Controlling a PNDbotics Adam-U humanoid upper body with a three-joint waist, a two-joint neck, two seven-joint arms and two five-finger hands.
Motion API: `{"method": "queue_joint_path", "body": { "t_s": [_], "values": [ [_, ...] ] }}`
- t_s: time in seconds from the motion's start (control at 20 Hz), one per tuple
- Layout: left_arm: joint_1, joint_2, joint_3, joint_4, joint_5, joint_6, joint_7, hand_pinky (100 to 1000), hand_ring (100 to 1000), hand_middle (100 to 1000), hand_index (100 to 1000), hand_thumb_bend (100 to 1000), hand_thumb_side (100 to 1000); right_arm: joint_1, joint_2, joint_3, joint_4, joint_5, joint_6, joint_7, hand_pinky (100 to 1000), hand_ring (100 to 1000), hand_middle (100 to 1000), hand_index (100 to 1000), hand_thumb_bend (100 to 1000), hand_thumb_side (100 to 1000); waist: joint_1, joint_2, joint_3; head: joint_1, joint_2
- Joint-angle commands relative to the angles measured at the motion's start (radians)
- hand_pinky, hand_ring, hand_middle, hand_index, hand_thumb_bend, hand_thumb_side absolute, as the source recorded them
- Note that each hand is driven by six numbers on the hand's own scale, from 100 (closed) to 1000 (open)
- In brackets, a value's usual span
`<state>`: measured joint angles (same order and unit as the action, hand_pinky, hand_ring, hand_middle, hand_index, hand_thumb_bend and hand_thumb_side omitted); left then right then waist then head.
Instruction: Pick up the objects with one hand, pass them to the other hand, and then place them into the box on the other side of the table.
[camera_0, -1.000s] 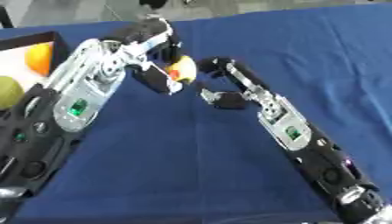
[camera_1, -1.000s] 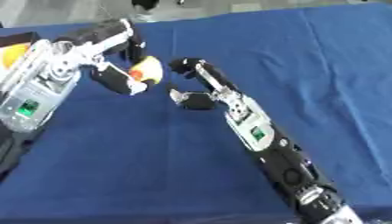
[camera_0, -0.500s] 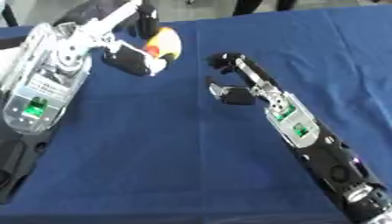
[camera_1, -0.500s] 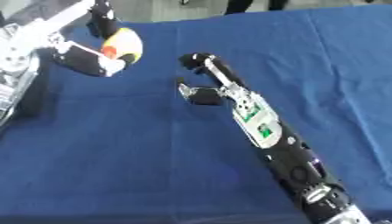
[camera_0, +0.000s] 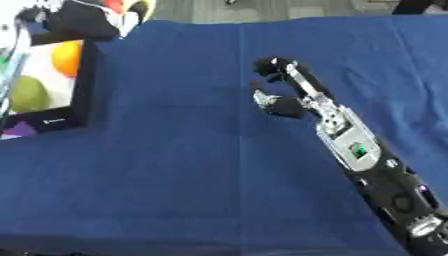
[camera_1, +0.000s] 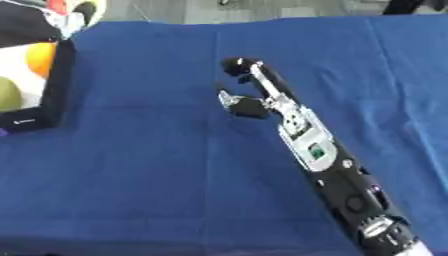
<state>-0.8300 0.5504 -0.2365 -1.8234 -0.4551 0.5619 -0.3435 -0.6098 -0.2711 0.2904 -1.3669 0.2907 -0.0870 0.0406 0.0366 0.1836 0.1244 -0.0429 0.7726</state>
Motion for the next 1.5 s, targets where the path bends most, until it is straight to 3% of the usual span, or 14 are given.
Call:
{"method": "queue_joint_path", "body": {
  "t_s": [0.05,0.4,0.7,1.0,1.5],
  "values": [
    [-0.01,0.07,0.039,0.026,0.042,0.021,0.02,591,531,453,384,287,100,-0.013,-0.022,-0.006,-0.034,-0.01,0.005,-0.002,773,799,730,811,145,293,-0.004,-0.023,0.002,0.041,-0.003],
    [0.009,0.129,0.082,0.154,0.082,0.035,0.083,592,531,455,384,269,100,-0.012,-0.032,-0.007,-0.075,-0.024,0.001,-0.005,774,799,730,810,153,274,-0.024,-0.021,-0.006,0.123,-0.003],
    [-0.012,0.142,0.099,0.314,0.109,0.005,0.158,603,534,460,385,247,100,-0.011,-0.034,0.0,-0.107,-0.034,0.0,0.005,774,796,725,807,147,282,-0.035,-0.016,-0.015,0.151,-0.003],
    [-0.025,0.097,0.119,0.497,0.112,-0.038,0.272,605,538,465,391,230,104,-0.012,-0.027,0.007,-0.116,-0.044,-0.003,0.019,775,798,724,805,133,293,-0.042,-0.01,-0.027,0.155,-0.003],
    [-0.022,0.069,0.146,0.681,0.061,-0.085,0.376,610,548,474,402,219,117,-0.017,-0.021,0.009,-0.122,-0.052,0.0,0.013,775,797,721,798,114,303,-0.052,-0.001,-0.038,0.151,-0.003]
  ]
}}
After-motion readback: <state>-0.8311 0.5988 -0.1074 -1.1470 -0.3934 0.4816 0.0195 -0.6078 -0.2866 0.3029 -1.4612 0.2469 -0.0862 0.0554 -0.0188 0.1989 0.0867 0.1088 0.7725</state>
